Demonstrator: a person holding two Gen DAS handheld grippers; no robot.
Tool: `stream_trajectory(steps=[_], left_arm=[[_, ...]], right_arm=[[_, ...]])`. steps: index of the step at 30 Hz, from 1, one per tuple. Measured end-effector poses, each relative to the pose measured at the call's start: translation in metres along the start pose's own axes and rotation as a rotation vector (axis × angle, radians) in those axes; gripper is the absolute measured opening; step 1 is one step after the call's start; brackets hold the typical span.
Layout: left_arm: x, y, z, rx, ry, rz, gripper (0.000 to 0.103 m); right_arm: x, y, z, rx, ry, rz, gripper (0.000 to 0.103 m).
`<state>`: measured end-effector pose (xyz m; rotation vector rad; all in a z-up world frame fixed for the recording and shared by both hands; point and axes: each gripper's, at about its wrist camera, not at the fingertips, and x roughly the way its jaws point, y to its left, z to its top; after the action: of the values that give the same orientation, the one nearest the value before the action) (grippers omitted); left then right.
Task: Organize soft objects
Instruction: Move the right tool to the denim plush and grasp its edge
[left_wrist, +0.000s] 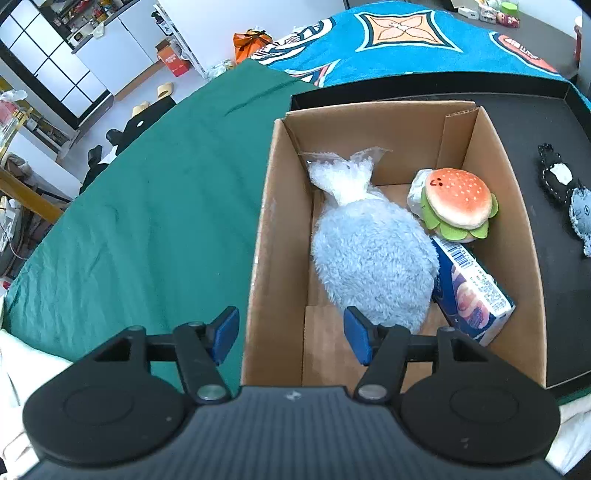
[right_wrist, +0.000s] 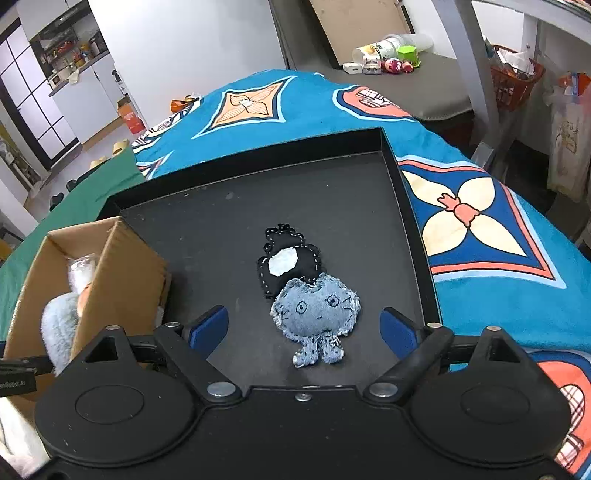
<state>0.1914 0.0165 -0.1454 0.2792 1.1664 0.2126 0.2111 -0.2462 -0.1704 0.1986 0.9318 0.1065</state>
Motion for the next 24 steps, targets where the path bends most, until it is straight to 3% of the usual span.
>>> stream_trajectory(steps=[3,19,21,24], left_arm=[[0.001,-0.007,0.001,0.027,0.003,0.017,0.061],[0.005,-0.027,0.005,0.096,0.018,0.104,0.067],[0.004,-0.028,0.005,0.096,0.021,0.106,0.067],[0.004,-0.028,0.005,0.094,0.023,0.108,0.068]], right_arm=[[0.006,0.000,0.000,-0.009,0.001,-0.009,0.096],[0.037,0.009,0.001,-0.061,0.030,-0.045,0.095],[0.040,0.009,0.000,-0.064,0.037,-0.047,0.087],[0.045,0.007,-0.001,-0.058,0.076,-0.046,0.051]])
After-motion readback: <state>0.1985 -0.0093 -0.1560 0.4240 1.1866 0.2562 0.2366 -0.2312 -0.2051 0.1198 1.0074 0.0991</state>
